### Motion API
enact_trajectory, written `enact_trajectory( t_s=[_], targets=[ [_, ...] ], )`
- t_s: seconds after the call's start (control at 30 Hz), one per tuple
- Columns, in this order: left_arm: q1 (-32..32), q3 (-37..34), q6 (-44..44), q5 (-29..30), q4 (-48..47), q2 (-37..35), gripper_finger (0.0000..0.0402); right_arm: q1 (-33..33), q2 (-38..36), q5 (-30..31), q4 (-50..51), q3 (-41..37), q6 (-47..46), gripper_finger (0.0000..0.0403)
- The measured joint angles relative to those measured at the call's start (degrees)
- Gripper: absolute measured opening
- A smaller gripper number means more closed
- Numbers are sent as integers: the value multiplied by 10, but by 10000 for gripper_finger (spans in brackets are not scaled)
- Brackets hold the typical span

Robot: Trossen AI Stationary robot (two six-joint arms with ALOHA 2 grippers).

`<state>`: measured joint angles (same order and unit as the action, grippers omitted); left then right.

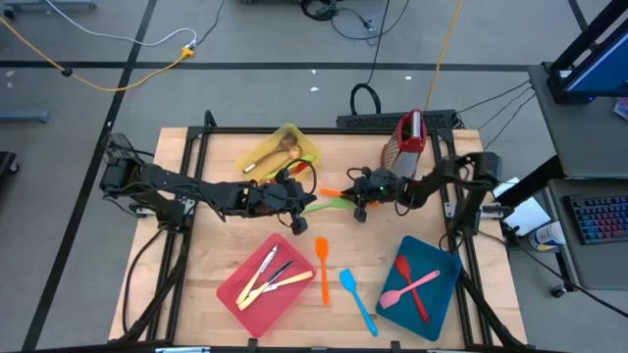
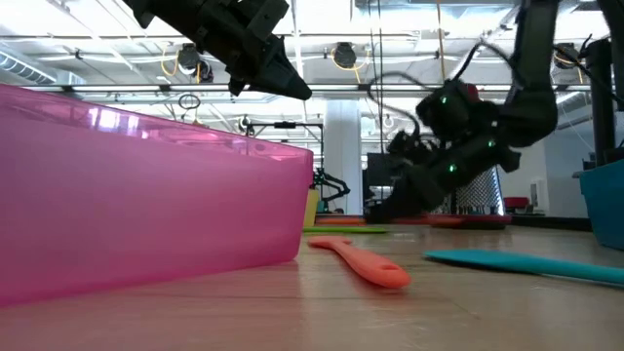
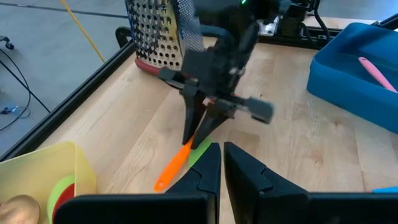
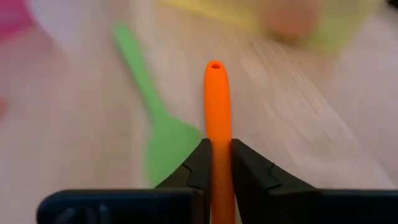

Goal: Pick & Place Kitchen Items
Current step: Put the orange spatula into the blue bin

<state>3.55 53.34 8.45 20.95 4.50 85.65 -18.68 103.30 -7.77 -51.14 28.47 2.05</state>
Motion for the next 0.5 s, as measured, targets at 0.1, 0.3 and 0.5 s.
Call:
enact_trajectory(
  t_s=[0.1,0.3,0.5],
  targets=[
    [0,0,-1,0,0,0,26,16,-39,0,41,2,2,31],
    [0,0,-1,0,0,0,26,60,-110,1,148,1,8,35],
    [0,0,-1,0,0,0,26,114,-191,-2,222,2,43,35]
  ],
)
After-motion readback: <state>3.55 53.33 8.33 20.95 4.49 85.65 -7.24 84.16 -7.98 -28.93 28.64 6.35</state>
